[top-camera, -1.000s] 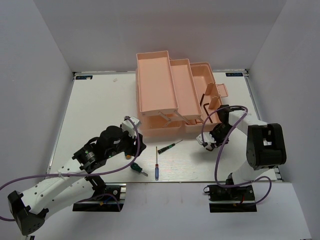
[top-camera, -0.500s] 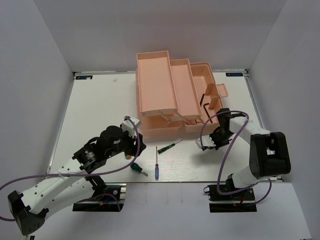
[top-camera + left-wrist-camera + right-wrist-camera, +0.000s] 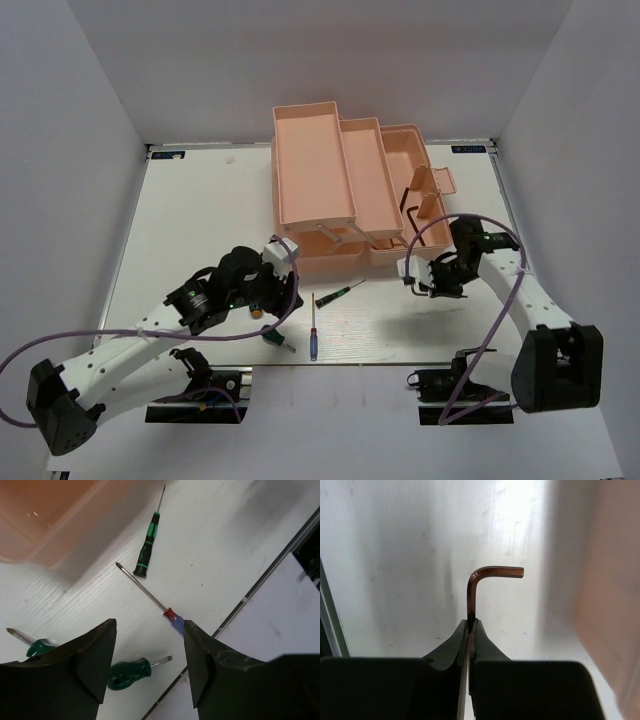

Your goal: Sort the tools into containers

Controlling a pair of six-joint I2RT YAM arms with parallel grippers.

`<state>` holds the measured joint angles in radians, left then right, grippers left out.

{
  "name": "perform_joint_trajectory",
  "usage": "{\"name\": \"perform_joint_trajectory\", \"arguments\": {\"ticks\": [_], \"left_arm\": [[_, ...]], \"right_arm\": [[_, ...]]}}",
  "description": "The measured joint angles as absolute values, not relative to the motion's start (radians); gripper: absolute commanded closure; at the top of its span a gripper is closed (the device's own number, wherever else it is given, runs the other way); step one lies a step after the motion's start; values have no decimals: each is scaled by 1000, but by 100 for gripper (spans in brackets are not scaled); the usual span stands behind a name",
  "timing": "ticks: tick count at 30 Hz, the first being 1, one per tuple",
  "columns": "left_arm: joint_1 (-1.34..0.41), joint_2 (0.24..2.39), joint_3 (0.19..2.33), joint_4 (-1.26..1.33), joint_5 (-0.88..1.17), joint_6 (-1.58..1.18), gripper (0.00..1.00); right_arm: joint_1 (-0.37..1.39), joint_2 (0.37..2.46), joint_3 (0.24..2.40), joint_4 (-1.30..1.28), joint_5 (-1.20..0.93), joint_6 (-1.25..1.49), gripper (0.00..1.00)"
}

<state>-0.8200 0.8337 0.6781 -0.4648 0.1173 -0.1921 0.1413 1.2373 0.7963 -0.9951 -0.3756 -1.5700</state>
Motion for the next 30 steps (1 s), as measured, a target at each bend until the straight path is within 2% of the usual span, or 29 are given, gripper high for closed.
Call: {"name": "perform_joint_trajectory", "arguments": {"ticks": [5, 14, 19, 24, 25, 27, 28, 29, 30], "left_arm": [[-823, 966, 677, -463, 143, -200, 38], [-879, 1020, 690, -518, 93, -284, 38], [-941, 1066, 717, -525, 83, -325, 35], [-1023, 1183, 751, -540, 17, -396, 32], [-1040, 1204, 758, -548, -2, -414, 31], [-1071, 1242, 766, -559, -43, -460, 31], [-1084, 1257, 767, -566, -62, -484, 31], [-1096, 1271, 768, -571, -81, -509, 31], [-1106, 1283, 768, -575, -98, -532, 31]], "right_arm": [[134, 1135, 912, -1011, -455, -1322, 100], [106, 1181, 1083, -877, -369, -842, 100], [86, 1280, 1238, -802, -311, -651, 100], [84, 1539, 1525, -784, -306, -485, 100], [85, 1604, 1590, -782, -313, -458, 94], [85, 1713, 1677, -765, -326, -392, 66], [85, 1755, 1703, -767, -334, -364, 35], [85, 1791, 1721, -765, -345, -342, 17], [85, 1818, 1729, -765, -348, -322, 17]]}}
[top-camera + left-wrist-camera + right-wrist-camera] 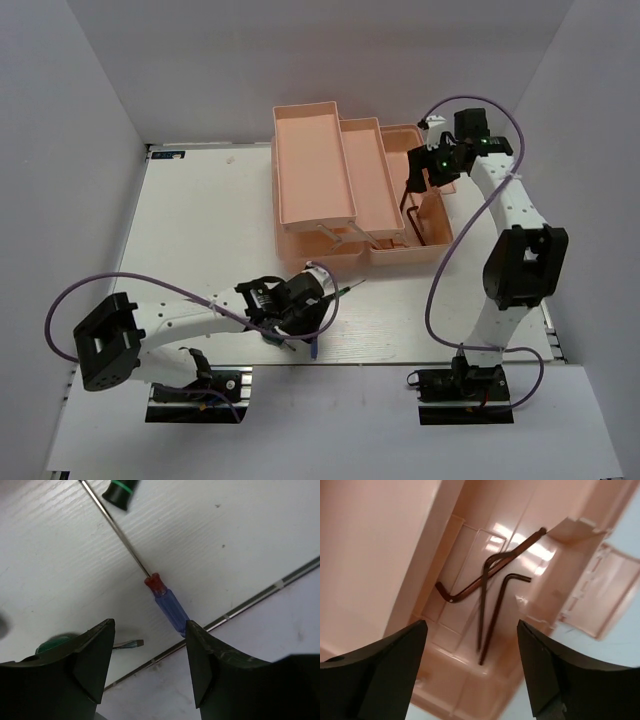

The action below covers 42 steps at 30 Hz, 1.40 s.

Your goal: Sort the tools into containers

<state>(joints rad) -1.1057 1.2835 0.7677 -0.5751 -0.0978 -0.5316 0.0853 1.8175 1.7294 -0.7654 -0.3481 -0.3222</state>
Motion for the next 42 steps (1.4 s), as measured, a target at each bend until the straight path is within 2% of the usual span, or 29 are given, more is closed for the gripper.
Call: {"name": "perform_joint_trajectory", "arguments": {"ticks": [1, 4, 7, 8, 10, 11, 12, 15, 16, 18, 19, 22, 23, 24, 25, 26, 27, 35, 36, 37, 38, 40, 42], "left_arm": [[-1121, 1298, 768, -577, -118, -561, 31], [-1152, 1341, 768, -575, -163, -630, 31], [-1186, 1399, 775, -576, -203, -683, 31], [-1198, 1422, 785, -576, -212, -698, 31], [-1220, 1477, 810, -573, -234, -726, 31], [-1230, 1502, 822, -569, -245, -737, 33], [-1239, 1527, 834, -565, -255, -751, 35], [-1259, 1574, 861, -567, -295, -781, 47], [-1265, 1584, 869, -568, -308, -792, 57], [-1273, 1597, 880, -565, -330, -812, 69], [-1275, 1602, 885, -565, -337, -825, 81], [-1286, 1611, 893, -561, -353, -845, 100], [-1293, 1611, 894, -562, -360, -852, 100], [-1297, 1612, 897, -565, -364, -856, 100], [-1302, 1613, 902, -569, -365, -856, 100], [-1307, 1614, 910, -579, -361, -852, 100], [-1315, 1616, 919, -585, -353, -839, 100], [-1367, 1581, 1153, -562, -303, -595, 100], [-1363, 1572, 1194, -548, -312, -559, 100], [-1358, 1567, 1238, -536, -332, -527, 100], [-1352, 1566, 1283, -530, -352, -500, 100], [-1333, 1571, 1374, -494, -404, -444, 100], [-1304, 1594, 1464, -459, -455, -400, 100]], "right_arm": [[85, 1836, 1731, -764, -354, -309, 9], [86, 1833, 1683, -719, -356, -263, 9], [85, 1752, 1547, -626, -340, -220, 9], [84, 1714, 1497, -607, -337, -207, 12], [80, 1644, 1427, -587, -340, -177, 24], [78, 1613, 1403, -572, -344, -162, 35], [74, 1584, 1385, -561, -352, -149, 42], [65, 1490, 1303, -499, -391, -109, 51], [63, 1457, 1267, -477, -402, -98, 51], [61, 1396, 1208, -458, -422, -82, 54], [60, 1371, 1183, -450, -430, -79, 54], [60, 1318, 1135, -437, -448, -77, 52], [60, 1301, 1120, -434, -452, -78, 52], [58, 1283, 1100, -428, -453, -83, 65], [57, 1273, 1087, -427, -451, -91, 85], [56, 1261, 1069, -422, -445, -92, 100], [54, 1250, 1054, -423, -435, -102, 100], [16, 1237, 1018, -516, -345, -141, 100], [12, 1237, 1004, -529, -358, -151, 40], [11, 1236, 986, -537, -377, -159, 19], [10, 1235, 965, -550, -399, -176, 16], [11, 1229, 922, -591, -445, -221, 16], [13, 1226, 896, -613, -472, -248, 22]]}}
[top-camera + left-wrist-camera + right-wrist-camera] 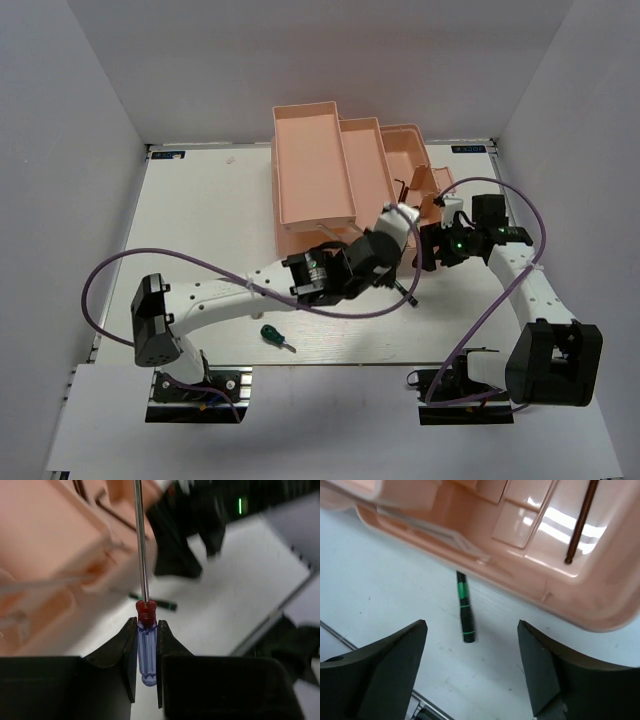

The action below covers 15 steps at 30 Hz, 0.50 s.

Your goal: Sort the tools into containers

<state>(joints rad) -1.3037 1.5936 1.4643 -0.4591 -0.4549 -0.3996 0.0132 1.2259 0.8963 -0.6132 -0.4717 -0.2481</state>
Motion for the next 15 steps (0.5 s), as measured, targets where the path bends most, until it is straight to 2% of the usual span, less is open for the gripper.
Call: {"name": "perform_joint_trajectory", "arguments": {"ticks": [2, 5, 14, 15], "left_arm": [[-1266, 1640, 1555, -425, -500, -363, 100], [-1196, 1743, 1686, -382, -556, -321, 100], [-997, 2094, 2031, -393, -624, -272, 100], [-977, 2131, 2075, -404, -629, -270, 100]], "right_arm": [[13, 1234, 887, -636, -486, -273, 34], [6, 1251, 886, -644, -493, -289, 43], [-26, 1200, 809, -627, -472, -320, 44], [-26, 1192, 799, -627, -471, -323, 41]]}}
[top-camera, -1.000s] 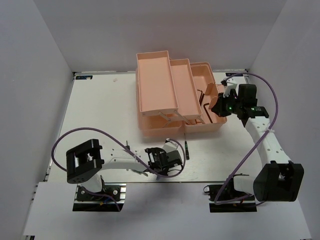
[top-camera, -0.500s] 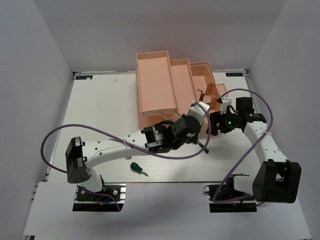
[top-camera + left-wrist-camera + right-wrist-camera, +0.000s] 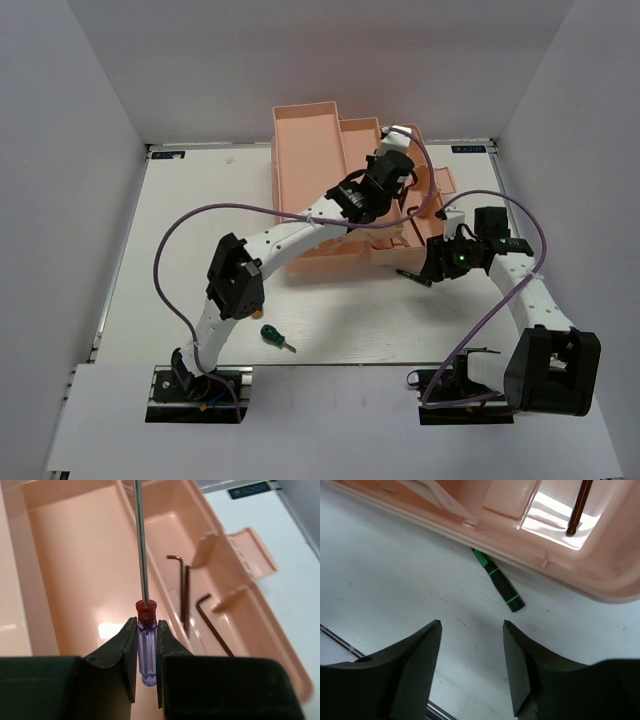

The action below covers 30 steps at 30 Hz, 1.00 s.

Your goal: Sort the tools into containers

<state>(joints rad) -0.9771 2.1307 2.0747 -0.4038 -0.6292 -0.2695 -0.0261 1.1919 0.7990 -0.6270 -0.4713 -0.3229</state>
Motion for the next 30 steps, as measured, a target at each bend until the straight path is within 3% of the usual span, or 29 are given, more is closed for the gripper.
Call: {"name": "perform_joint_trajectory", "arguments": {"ticks": [2, 4, 5, 7, 9, 11, 17, 20, 23, 30], "left_arm": [[-946, 2189, 2138, -415, -633, -265, 98], [-917, 2218, 2167, -431, -631, -262, 89], [-905, 2223, 2169, -439, -627, -262, 72], [-887, 2228, 2169, -451, -615, -255, 52], [-878, 2228, 2169, -456, -593, -258, 37], [-879, 2228, 2169, -446, -559, -269, 29], [-882, 2215, 2176, -479, -496, -262, 27], [-887, 2138, 2110, -478, -453, -249, 34], [-891, 1922, 1864, -440, -393, -234, 39], [-907, 1167, 1163, -367, -308, -236, 39]], "right_arm": [[-27, 1184, 785, -629, -470, -329, 29], [-28, 1184, 781, -628, -467, -347, 12], [-28, 1184, 780, -629, -468, -358, 10], [-29, 1184, 776, -625, -476, -399, 10], [-29, 1184, 756, -596, -483, -449, 10], [-29, 1184, 716, -546, -492, -509, 10], [-29, 1213, 643, -434, -539, -732, 16], [-29, 1225, 633, -395, -567, -873, 16], [-31, 1221, 594, -339, -582, -987, 16], [-31, 1245, 546, -244, -569, -1102, 23]]}}
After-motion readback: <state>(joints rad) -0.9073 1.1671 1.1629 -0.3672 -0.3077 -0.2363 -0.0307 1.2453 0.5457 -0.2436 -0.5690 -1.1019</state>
